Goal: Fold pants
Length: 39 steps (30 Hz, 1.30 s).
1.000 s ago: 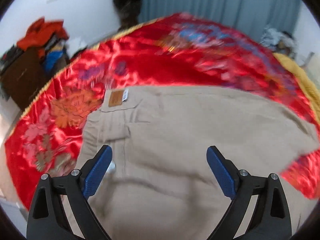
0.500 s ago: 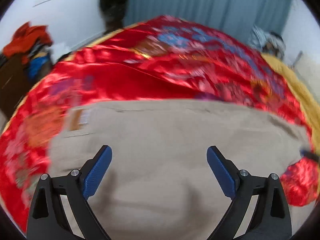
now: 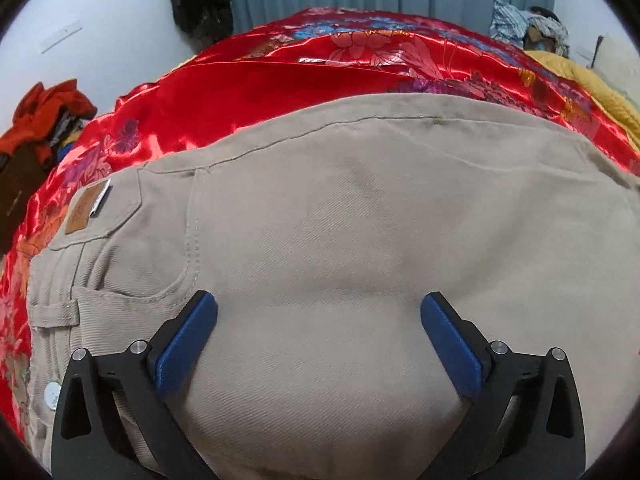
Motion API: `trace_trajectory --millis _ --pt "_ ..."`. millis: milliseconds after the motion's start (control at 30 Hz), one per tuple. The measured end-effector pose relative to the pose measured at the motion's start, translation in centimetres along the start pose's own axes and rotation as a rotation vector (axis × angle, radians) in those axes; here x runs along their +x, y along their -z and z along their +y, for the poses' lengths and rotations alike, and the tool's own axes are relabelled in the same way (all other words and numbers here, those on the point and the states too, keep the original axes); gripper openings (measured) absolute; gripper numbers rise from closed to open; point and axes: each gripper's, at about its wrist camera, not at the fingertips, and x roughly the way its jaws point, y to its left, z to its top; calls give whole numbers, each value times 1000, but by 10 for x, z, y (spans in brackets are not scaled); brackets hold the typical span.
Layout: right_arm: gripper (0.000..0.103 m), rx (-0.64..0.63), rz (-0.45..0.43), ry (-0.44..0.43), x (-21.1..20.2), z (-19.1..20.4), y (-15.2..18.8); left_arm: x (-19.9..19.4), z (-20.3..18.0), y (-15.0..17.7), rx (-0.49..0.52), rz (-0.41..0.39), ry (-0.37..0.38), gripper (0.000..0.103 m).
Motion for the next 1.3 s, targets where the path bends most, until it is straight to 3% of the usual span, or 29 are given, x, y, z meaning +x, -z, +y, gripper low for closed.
trace_trajectory --millis 33,67,100,200,333,367,400,433,533,633,733,800,933,1033,1067,1133,1167,1200,1300 --pt "44 83 -20 124 -7 -35 -7 2 5 -1 -1 -3 2 102" --pt "49 151 -43 192 -17 -66 -11 4 5 -2 -3 -5 2 102" --pt "49 194 -72 203 -27 -88 -14 6 3 -5 -3 -7 2 102" --pt "55 229 -124 131 -45 -121 -21 6 1 -4 -3 -14 -2 102" --pt "55 153 -59 46 -35 -110 -17 7 1 -3 -5 -26 -2 102" --pt "44 120 -20 14 -30 -107 -11 7 1 -3 -6 -28 -2 102" --pt "10 86 -1 35 -28 -103 -5 7 1 -3 -7 -29 -2 102" --pt "2 39 -17 91 -32 -92 4 7 1 -3 -6 -29 -3 102" --pt "2 -26 -119 50 -66 -72 28 7 1 -3 -6 -28 -3 102" --pt "2 -179 -249 -31 -139 -50 85 7 0 -3 -5 -26 -7 102" --pt "2 -207 -308 -88 -200 -63 164 7 -1 -4 0 -22 -16 102" --pt "1 -125 -300 -84 -222 -89 218 8 -2 -5 3 -17 -22 102" --pt "0 222 -215 126 -226 -176 311 8 -4 -9 12 11 -39 102" --pt "6 424 -235 129 -243 -201 354 1 -5 -16 11 67 -65 102" --pt "8 415 -253 123 -250 -195 362 -6 -5 -18 12 87 -78 101" --pt "24 353 -285 88 -263 -171 373 -33 -5 -18 -16 82 -98 101" --pt "44 317 -312 59 -268 -155 378 -49 -4 -14 -37 64 -83 101" --pt "57 292 -336 35 -271 -141 383 -67 -4 -7 -55 48 -49 101" --pt "58 183 -404 -50 -279 -91 404 -120 -13 33 -45 37 68 101"
